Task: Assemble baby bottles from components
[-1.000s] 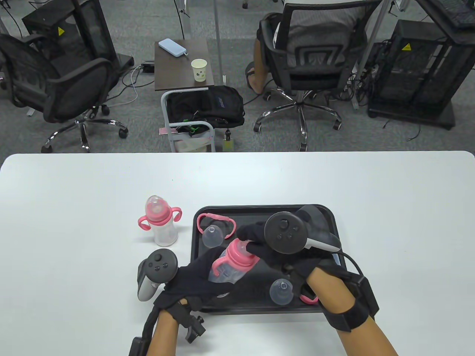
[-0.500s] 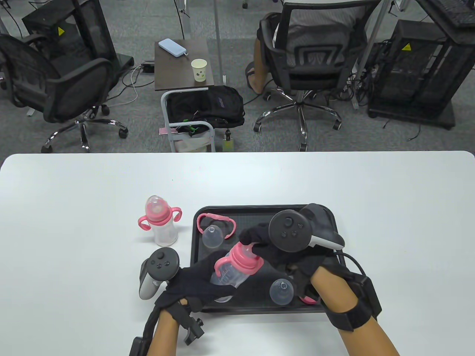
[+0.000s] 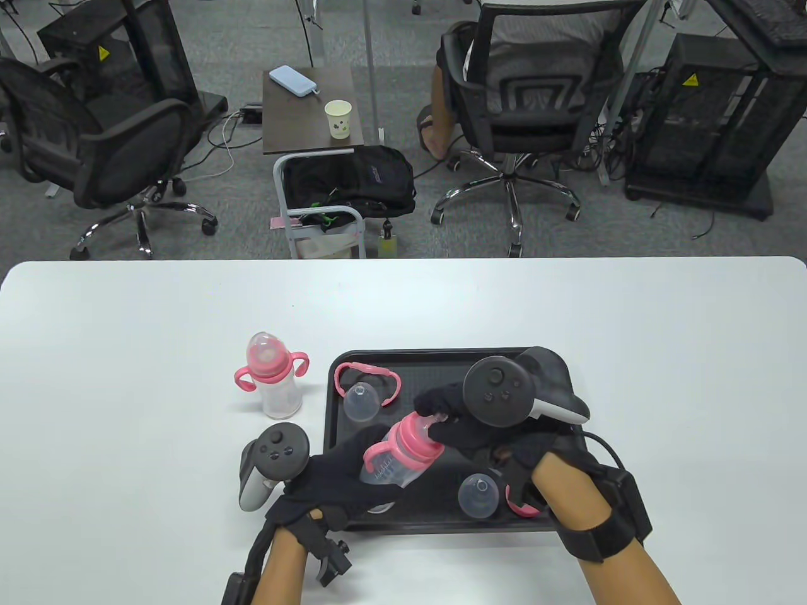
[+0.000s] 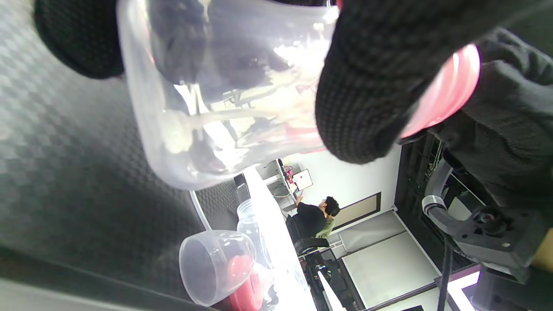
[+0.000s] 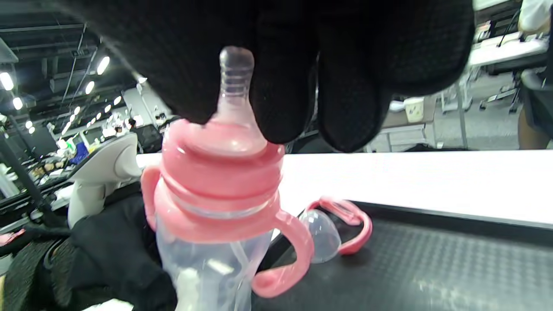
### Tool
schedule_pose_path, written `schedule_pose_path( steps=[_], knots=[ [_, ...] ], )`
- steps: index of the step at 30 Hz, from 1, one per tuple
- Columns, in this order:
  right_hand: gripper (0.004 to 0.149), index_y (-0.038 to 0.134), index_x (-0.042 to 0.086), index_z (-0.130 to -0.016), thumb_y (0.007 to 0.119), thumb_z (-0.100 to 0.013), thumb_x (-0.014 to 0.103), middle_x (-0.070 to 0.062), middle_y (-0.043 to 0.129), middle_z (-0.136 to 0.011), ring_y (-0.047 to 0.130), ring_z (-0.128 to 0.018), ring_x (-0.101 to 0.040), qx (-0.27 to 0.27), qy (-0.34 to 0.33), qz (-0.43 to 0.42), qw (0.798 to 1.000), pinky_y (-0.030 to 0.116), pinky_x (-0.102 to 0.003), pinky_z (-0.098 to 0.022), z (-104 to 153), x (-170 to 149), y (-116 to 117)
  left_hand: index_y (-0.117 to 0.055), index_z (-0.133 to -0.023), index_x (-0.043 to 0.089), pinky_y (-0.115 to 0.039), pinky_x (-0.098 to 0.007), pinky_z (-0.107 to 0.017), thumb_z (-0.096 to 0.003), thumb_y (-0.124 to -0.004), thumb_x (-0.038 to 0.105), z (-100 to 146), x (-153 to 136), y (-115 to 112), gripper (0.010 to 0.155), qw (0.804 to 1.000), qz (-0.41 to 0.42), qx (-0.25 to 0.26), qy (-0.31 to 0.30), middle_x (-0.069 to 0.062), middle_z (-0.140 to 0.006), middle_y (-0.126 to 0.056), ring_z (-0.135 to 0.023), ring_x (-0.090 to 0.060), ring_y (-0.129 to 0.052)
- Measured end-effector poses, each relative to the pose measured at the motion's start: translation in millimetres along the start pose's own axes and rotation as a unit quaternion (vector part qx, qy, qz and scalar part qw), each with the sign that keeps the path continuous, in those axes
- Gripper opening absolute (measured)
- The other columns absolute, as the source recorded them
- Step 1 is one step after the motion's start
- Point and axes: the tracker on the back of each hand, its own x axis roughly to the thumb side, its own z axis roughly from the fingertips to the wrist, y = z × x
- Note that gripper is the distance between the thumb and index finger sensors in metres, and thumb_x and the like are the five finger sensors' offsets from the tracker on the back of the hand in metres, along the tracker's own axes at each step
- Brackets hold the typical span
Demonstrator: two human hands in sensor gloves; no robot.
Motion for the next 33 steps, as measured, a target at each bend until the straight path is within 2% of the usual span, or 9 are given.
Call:
schedule_pose_path(
  steps=[4, 8, 11, 15, 18, 21, 24, 29, 33],
  knots=[
    [0.062, 0.072, 0.019, -0.103, 0.094, -0.049, 0.042, -0.016, 0.087, -0.089, 0.093, -0.071, -0.044, 0.015, -0.002, 0.000, 1.000, 0.077, -0.060, -0.053, -2, -3, 3, -0.052, -0.116, 0.026, -0.081, -0.058, -0.055, -0.0423, -0.098, 0.059, 0, 1, 0, 0.093, 1.000, -0.012, 0.001, 0.004, -0.002, -0.114, -0.069, -0.099, -0.043, -0.076],
    [0.076, 0.061, 0.020, -0.110, 0.096, -0.047, 0.044, -0.024, 0.071, -0.108, 0.084, -0.083, -0.050, 0.046, 0.003, -0.004, 0.999, 0.073, -0.063, -0.057, -3, -4, 8, -0.052, -0.117, 0.026, -0.081, -0.057, -0.055, -0.0426, -0.097, 0.059, 0, 2, 1, 0.093, 1.000, -0.005, 0.001, 0.000, -0.003, -0.114, -0.069, -0.099, -0.043, -0.076],
    [0.079, 0.058, 0.019, -0.111, 0.097, -0.046, 0.043, -0.025, 0.074, -0.107, 0.088, -0.082, -0.049, 0.050, -0.008, -0.007, 0.999, 0.076, -0.061, -0.055, -7, -1, 14, -0.052, -0.117, 0.026, -0.081, -0.057, -0.054, -0.0427, -0.097, 0.060, 1, 6, 0, 0.093, 1.000, -0.013, 0.004, -0.003, -0.003, -0.114, -0.069, -0.099, -0.043, -0.076],
    [0.081, 0.061, 0.014, -0.110, 0.092, -0.047, 0.055, -0.025, 0.085, -0.096, 0.097, -0.067, -0.045, 0.047, 0.020, 0.001, 0.999, 0.081, -0.056, -0.048, -11, -4, 16, -0.053, -0.117, 0.026, -0.081, -0.057, -0.054, -0.0423, -0.097, 0.059, 2, 7, 1, 0.093, 1.000, -0.023, 0.012, 0.000, -0.003, -0.114, -0.070, -0.098, -0.043, -0.076],
    [0.082, 0.066, 0.008, -0.107, 0.076, -0.050, 0.066, -0.022, 0.100, -0.073, 0.103, -0.050, -0.043, 0.039, 0.052, -0.011, 0.998, 0.084, -0.054, -0.035, -13, -8, 19, -0.053, -0.116, 0.026, -0.081, -0.057, -0.054, -0.0420, -0.098, 0.059, 2, 10, -1, 0.093, 1.000, -0.027, 0.015, -0.005, -0.003, -0.113, -0.070, -0.098, -0.043, -0.077],
    [0.076, 0.070, 0.002, -0.101, 0.067, -0.054, 0.061, -0.017, 0.106, -0.047, 0.107, -0.031, -0.036, 0.039, 0.070, -0.054, 0.995, 0.086, -0.049, -0.021, -15, -14, 25, -0.053, -0.116, 0.027, -0.081, -0.057, -0.054, -0.0415, -0.098, 0.059, 2, 12, -1, 0.093, 0.999, -0.045, 0.018, -0.004, -0.002, -0.113, -0.070, -0.098, -0.043, -0.077],
    [0.074, 0.066, -0.002, -0.101, 0.066, -0.056, 0.056, -0.017, 0.106, -0.040, 0.108, -0.025, -0.035, 0.030, 0.085, -0.087, 0.992, 0.087, -0.048, -0.016, -13, -18, 28, -0.053, -0.116, 0.026, -0.081, -0.057, -0.054, -0.0418, -0.098, 0.059, 2, 11, -2, 0.093, 0.999, -0.044, 0.016, -0.004, -0.003, -0.113, -0.070, -0.098, -0.043, -0.077],
    [0.090, 0.050, -0.006, -0.109, 0.067, -0.054, 0.064, -0.025, 0.103, -0.057, 0.106, -0.035, -0.044, 0.043, 0.106, -0.144, 0.983, 0.086, -0.053, -0.022, -4, -22, 24, -0.053, -0.116, 0.026, -0.081, -0.057, -0.055, -0.0419, -0.098, 0.059, 2, 10, -1, 0.093, 0.999, -0.044, 0.022, 0.002, -0.003, -0.114, -0.070, -0.099, -0.042, -0.076],
    [0.097, 0.036, 0.004, -0.116, 0.076, -0.053, 0.065, -0.035, 0.082, -0.095, 0.096, -0.060, -0.056, 0.056, 0.089, -0.098, 0.990, 0.079, -0.062, -0.040, 1, -14, 17, -0.053, -0.116, 0.026, -0.081, -0.057, -0.055, -0.0419, -0.097, 0.060, 2, 8, -1, 0.093, 0.999, -0.040, 0.022, 0.004, -0.003, -0.114, -0.070, -0.098, -0.042, -0.076]
  ],
)
